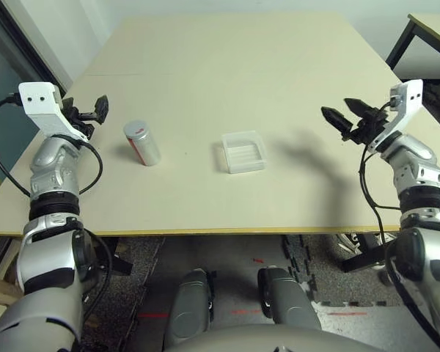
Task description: Pour the medicine from the bottle into the box.
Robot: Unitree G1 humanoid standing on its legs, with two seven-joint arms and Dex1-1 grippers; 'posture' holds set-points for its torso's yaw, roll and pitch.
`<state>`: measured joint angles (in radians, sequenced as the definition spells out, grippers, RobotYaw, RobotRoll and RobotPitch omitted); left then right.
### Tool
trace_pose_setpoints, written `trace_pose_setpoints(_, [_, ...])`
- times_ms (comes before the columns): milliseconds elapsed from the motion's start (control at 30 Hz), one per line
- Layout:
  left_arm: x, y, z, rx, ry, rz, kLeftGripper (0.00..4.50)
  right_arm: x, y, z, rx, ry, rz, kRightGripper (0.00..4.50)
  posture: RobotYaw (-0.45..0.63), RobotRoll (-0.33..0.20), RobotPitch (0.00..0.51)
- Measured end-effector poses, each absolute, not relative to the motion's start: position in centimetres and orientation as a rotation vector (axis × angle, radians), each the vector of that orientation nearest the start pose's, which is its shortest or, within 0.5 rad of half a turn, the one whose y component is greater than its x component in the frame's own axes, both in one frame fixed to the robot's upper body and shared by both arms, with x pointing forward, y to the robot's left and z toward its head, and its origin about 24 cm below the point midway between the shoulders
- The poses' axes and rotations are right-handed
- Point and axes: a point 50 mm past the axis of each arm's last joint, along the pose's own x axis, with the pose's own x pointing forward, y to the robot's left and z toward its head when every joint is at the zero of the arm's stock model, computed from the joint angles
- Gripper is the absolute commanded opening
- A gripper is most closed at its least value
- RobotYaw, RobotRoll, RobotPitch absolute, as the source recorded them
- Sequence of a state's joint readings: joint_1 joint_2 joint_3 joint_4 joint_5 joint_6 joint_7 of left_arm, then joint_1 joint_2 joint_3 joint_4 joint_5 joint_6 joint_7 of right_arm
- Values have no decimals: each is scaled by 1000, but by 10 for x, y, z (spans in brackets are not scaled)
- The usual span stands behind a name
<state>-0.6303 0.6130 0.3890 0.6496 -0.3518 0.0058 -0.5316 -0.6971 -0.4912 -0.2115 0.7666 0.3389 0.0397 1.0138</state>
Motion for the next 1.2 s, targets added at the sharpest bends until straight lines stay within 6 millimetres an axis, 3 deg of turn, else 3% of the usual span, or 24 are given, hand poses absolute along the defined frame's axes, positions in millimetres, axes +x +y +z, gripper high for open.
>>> trace_pose_setpoints(233, [302,314,177,0,-236,-211,4482,349,-235,128,14,-16,814,4500,-58,0,104])
trace_pose_setpoints(667, [257,301,136,-95,-85,-301,4482,341,-215,131,-48,-10,1054,4500,-38,0,113])
trace_pose_setpoints(1200, [250,294,108,-2,-33,-341,4482,336,-211,128,-67,0,1102,4500,-51,0,112])
